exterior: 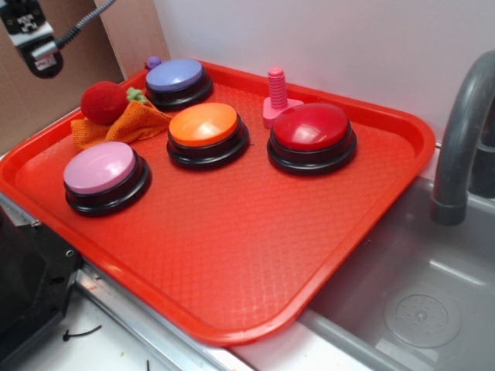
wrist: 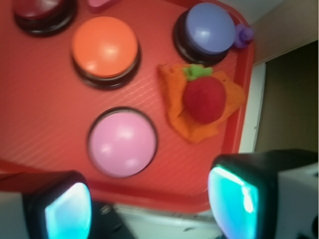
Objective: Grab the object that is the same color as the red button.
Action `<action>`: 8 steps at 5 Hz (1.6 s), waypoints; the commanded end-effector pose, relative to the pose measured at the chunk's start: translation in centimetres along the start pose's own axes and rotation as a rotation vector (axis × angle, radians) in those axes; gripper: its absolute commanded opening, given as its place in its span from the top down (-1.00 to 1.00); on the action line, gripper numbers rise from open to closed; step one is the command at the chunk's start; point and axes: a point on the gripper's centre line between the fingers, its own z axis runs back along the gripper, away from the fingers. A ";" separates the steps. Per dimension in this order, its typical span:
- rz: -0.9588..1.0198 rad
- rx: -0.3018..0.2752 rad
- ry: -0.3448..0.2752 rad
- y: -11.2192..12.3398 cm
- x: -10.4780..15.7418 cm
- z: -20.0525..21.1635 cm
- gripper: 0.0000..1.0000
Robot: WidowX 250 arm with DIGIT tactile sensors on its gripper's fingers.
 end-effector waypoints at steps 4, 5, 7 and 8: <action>0.115 0.020 -0.002 6.8 3.4 -9.1 -1.00; 0.102 -0.003 0.011 7.1 3.9 -10.3 -1.00; 0.111 -0.018 0.036 7.3 4.3 -12.0 1.00; 0.122 -0.019 0.025 7.2 4.4 -12.0 1.00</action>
